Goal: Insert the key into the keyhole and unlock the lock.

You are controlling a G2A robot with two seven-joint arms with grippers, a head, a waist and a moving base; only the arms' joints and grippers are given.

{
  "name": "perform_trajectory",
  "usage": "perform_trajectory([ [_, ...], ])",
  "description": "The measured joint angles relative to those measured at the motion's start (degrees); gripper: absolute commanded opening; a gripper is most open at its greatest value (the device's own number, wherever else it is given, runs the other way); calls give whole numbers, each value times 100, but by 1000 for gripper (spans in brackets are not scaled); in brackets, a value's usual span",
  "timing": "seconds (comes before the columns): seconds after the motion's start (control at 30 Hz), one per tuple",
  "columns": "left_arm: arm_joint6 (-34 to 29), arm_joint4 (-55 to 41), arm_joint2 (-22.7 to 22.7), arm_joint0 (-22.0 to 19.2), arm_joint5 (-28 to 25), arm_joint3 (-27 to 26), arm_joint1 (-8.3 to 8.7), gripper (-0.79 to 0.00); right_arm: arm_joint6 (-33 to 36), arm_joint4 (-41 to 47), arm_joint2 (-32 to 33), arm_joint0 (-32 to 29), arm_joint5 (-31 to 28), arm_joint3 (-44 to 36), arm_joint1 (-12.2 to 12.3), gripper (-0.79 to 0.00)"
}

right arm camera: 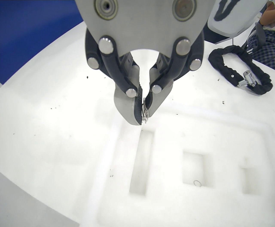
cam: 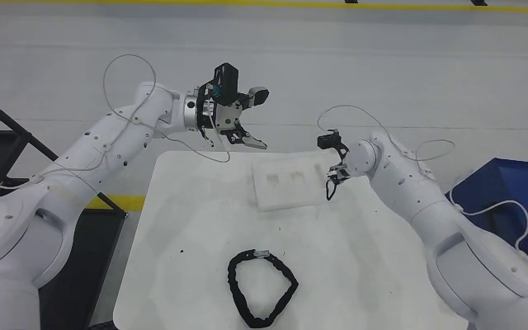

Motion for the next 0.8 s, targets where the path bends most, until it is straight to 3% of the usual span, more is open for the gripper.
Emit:
perform_trajectory([
  [0.17,0,0,0,0,0,0,0,0,134,-208,407,-301,-24,-1044,381,-785],
  [0.37,0,0,0,0,0,0,0,0,489,-12,1534,-1164,-48,-2740,1035,-785],
  [0.6,0,0,0,0,0,0,0,0,632,1103,3517,-2871,-259,-4853,1666,-785],
  [0.8,0,0,0,0,0,0,0,0,677,2437,4610,-3841,-1008,-5524,1858,-785],
])
